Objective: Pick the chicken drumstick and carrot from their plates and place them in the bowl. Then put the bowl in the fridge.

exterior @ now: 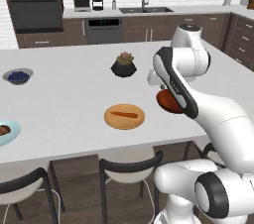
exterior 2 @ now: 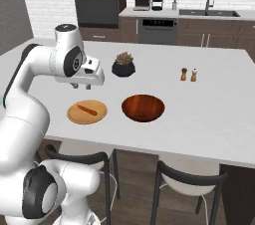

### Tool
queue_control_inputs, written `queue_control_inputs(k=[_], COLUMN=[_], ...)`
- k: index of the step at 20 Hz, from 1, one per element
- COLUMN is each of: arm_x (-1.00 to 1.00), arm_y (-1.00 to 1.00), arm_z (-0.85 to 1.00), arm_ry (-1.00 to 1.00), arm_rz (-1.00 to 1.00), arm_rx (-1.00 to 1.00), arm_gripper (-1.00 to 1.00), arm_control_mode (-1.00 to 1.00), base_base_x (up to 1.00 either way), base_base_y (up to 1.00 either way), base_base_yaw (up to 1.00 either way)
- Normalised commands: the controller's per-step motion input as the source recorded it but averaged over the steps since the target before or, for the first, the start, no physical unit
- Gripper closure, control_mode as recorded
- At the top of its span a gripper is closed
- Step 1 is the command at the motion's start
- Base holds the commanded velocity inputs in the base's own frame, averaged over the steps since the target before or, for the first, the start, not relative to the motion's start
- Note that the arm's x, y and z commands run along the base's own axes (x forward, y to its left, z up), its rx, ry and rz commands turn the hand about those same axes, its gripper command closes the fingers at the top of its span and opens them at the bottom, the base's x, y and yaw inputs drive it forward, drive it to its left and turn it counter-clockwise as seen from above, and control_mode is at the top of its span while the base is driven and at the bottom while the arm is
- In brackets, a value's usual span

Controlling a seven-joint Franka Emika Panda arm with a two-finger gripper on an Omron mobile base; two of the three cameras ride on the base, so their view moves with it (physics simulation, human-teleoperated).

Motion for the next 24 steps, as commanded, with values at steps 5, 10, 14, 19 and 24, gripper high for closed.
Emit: queue_control_inputs(k=[5, 10, 14, 19, 24], arm_x=[0.00, 0.48, 0.84, 0.28, 0.32], arm_y=[0.10, 0.45, 0.54, 0.61, 0.38], arm_z=[-0.02, -0.38, -0.41, -0.32, -0.49], arm_ry=[0.05, 0.17, 0.26, 0.35, 0.12], arm_rz=[0.02, 0.26, 0.31, 0.28, 0.27], arm_rx=[0.00, 0.00, 0.00, -0.03, -0.03], arm_gripper=[-1.00, -1.00, -1.00, -1.00, -1.00], arm_control_mode=[-1.00, -1.00, -1.00, -1.00, -1.00], base_base_x=[0.00, 0.00, 0.00, 0.00, 0.00], base_base_y=[0.00, 0.00, 0.00, 0.00, 0.00], base_base_yaw=[0.00, 0.00, 0.00, 0.00, 0.00])
